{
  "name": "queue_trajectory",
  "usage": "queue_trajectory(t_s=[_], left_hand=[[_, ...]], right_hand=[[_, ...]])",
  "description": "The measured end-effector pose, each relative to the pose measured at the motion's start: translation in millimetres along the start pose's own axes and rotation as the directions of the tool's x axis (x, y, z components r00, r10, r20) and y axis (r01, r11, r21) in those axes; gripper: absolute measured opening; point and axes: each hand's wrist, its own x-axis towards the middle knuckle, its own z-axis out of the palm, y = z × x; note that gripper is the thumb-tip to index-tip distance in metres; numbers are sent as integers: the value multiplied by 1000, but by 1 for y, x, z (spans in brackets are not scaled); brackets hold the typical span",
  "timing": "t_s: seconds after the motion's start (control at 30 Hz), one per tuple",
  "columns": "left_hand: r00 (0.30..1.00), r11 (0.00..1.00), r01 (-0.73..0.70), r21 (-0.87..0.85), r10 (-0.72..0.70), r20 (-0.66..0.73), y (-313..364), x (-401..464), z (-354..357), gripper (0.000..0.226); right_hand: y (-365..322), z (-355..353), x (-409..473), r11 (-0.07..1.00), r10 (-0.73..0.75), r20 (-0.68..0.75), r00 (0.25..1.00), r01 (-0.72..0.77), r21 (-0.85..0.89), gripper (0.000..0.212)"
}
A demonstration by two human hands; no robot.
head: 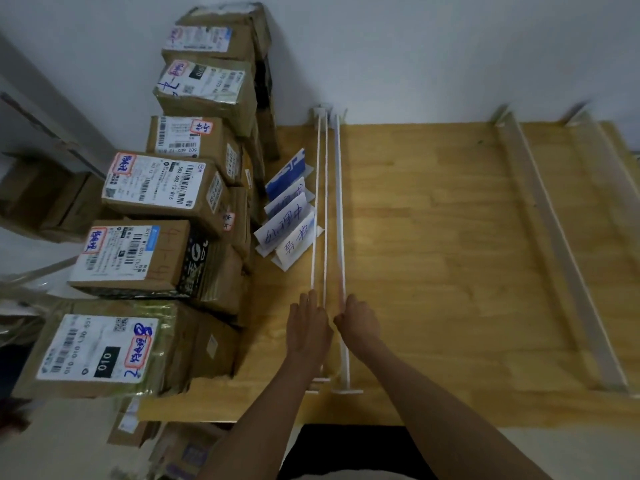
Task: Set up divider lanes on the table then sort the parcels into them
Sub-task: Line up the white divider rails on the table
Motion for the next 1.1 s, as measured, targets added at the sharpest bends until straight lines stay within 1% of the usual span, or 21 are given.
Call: queue_trajectory(t_s=[0.13,0.2,0.4,0.6,0.83,0.97,1.1], left_hand=[[999,998,26,-58,-27,-21,11,-3,-8,23],[999,995,43,-90,-44,-10,13,-5,-11,21],[984,971,164,-174,-148,102,12,-6,-22,14],[968,944,216,-249,-174,183,17,-11,-24,19],[950,948,237,-214,-181,253,15,-12,-12,19],[943,948,223,-225,-151,296,21,-10,-2,24],[938,953,182,-241,-95,332,30,-1,9,33]], right_hand=[[3,-10,-6,1000,-8,-31,999,7,-16,24],[4,-16,-9,1000,-5,-44,999,4,-25,24],[14,-27,-19,997,-49,-96,994,43,-61,27],[20,-29,-28,998,-37,-95,995,33,-47,29],[27,-25,-35,999,-22,-96,995,19,-26,29],[33,-21,-31,1000,-2,-84,996,1,-11,25],[43,-18,-25,999,21,-73,997,-24,-36,26]])
